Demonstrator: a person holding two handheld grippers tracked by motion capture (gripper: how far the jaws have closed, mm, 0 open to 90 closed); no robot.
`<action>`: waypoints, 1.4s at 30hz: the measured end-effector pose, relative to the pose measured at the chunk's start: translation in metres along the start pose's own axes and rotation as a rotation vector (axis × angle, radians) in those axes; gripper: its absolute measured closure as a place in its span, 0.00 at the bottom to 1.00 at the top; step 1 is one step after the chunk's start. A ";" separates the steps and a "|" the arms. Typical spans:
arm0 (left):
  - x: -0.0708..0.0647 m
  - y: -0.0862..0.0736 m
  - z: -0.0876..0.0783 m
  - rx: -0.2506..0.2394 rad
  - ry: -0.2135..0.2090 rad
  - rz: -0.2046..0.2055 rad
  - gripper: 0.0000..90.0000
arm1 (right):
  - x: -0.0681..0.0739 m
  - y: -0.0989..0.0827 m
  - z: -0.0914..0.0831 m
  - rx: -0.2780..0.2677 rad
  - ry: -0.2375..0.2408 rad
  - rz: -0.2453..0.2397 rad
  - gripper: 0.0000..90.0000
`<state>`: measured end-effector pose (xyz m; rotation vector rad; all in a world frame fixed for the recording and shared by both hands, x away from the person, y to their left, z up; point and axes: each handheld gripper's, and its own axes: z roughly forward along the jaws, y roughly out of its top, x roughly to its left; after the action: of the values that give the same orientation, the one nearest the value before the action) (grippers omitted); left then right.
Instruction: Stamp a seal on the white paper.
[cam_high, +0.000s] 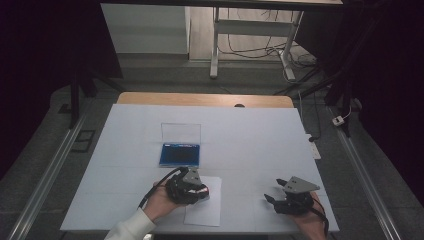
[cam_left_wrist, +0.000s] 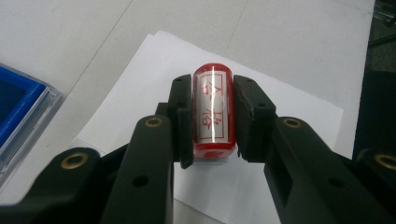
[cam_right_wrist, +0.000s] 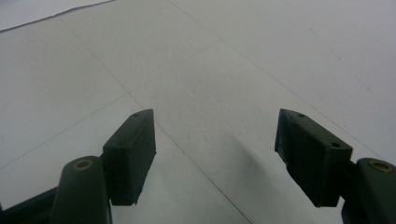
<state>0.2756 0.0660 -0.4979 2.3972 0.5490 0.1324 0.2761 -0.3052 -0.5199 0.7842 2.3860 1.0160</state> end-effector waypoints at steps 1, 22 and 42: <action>0.000 0.000 0.000 0.001 0.000 0.000 0.78 | 0.000 0.000 0.000 0.000 0.000 0.000 0.32; -0.003 0.007 0.004 0.075 0.020 0.014 0.79 | 0.001 0.001 0.001 0.003 0.001 0.001 0.32; -0.004 0.007 0.005 0.086 0.026 0.019 0.79 | 0.002 0.002 0.002 0.006 0.001 -0.005 0.32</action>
<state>0.2760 0.0560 -0.4971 2.4874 0.5546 0.1517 0.2761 -0.3017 -0.5196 0.7792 2.3917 1.0076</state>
